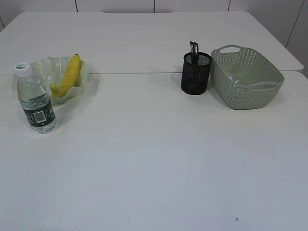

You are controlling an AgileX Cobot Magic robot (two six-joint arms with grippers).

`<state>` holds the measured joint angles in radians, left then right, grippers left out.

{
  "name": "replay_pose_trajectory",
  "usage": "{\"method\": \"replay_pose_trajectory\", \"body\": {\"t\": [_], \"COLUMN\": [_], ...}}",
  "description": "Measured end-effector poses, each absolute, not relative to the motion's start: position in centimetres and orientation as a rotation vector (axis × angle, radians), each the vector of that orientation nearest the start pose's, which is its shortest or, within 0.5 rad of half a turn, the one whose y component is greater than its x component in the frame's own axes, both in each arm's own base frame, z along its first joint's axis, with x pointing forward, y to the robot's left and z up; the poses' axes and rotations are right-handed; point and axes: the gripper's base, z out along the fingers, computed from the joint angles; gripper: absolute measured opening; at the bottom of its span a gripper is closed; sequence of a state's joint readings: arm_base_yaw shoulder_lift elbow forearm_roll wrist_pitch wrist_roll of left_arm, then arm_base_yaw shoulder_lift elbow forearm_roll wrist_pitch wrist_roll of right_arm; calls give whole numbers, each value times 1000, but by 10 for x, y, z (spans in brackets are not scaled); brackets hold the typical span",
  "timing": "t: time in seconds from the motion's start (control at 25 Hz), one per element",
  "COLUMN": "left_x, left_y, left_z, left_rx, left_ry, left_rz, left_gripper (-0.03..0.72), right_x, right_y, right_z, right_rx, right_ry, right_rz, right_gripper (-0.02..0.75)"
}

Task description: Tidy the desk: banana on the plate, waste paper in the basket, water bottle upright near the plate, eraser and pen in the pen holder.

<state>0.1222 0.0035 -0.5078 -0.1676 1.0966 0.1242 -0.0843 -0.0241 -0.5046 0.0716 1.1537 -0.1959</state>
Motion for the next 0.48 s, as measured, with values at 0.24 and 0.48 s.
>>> {"method": "replay_pose_trajectory", "body": {"t": [0.24, 0.48], "left_x": [-6, -6], "left_y": [-14, -14], "left_z": [278, 278], "left_rx": [10, 10], "left_ry": [2064, 2064], "left_rz": [-47, -47], "left_gripper": [-24, -24], "right_x": [-13, -13], "right_y": [7, 7], "right_z": [271, 271], "right_rx": [-126, -126], "right_ry": [2104, 2104], "right_rz": [-82, -82], "right_gripper": [-11, -11]}}
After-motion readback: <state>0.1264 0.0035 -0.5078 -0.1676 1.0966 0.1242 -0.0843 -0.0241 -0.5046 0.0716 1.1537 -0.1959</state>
